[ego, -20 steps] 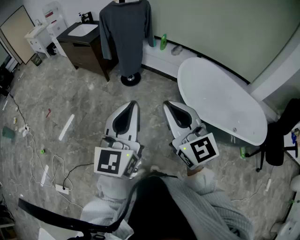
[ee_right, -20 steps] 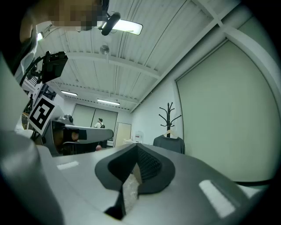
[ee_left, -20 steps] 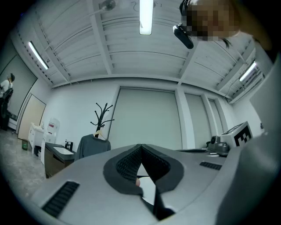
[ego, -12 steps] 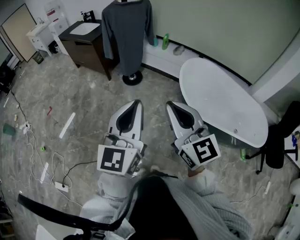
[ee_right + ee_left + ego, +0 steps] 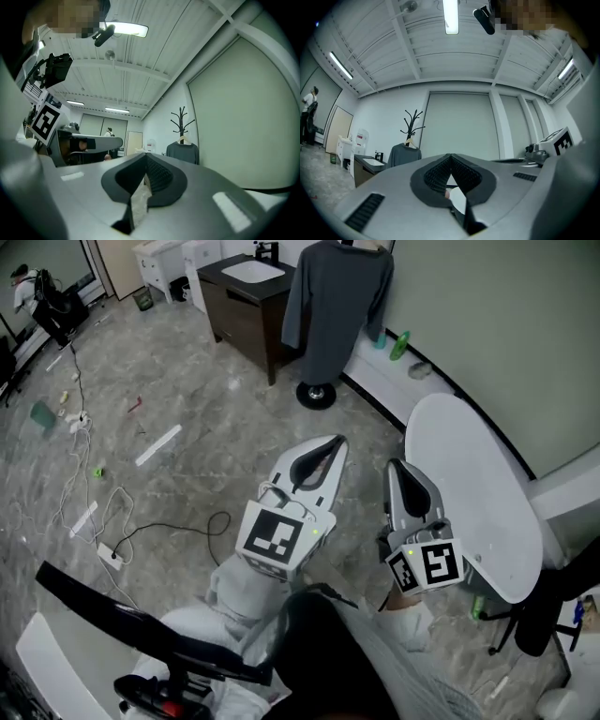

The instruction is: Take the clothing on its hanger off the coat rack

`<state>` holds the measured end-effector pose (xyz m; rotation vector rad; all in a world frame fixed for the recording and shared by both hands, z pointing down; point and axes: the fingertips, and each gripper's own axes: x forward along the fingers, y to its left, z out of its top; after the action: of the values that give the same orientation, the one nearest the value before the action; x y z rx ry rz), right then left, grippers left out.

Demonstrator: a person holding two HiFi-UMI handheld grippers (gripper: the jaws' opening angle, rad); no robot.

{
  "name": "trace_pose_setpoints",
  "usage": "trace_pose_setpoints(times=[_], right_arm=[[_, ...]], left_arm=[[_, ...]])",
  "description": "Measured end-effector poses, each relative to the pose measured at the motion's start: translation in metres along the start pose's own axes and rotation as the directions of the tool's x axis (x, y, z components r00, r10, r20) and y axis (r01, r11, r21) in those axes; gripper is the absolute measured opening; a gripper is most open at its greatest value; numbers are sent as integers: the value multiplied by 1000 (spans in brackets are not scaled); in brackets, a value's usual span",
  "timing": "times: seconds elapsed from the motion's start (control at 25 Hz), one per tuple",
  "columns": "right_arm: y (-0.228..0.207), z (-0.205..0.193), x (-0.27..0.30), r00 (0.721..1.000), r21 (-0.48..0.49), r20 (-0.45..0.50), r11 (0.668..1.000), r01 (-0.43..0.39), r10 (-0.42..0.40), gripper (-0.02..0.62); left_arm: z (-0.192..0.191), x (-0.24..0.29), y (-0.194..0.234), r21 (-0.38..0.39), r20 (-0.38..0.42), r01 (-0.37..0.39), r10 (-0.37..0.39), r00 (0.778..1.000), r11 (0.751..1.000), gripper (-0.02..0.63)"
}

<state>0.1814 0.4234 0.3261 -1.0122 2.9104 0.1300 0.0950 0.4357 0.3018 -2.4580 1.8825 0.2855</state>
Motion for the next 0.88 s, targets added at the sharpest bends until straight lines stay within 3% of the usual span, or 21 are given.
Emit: trace_pose_setpoints(times=[0.24,0.36,0.6,0.88], right_arm=[[-4,-14,37,1000,13,-18,1000,-17,18,3],[-20,-30,81,999,26,-34,999,-22,23,3],[-73,-42,197,999,4,-38,1000,-9,9,3],[-141,-45,328,998,-24,-22,998,58,-58,3]], left_arm=[[-8,16,30,-6,-7,-4,4,1000,1000,5],[-18,43,66,-6,-9,-15,15,1000,1000,5],[-26,138,155,-17,-36,-25,25,999,1000,5],[-23,252,255,36,-25,2,-1,1000,999,5]])
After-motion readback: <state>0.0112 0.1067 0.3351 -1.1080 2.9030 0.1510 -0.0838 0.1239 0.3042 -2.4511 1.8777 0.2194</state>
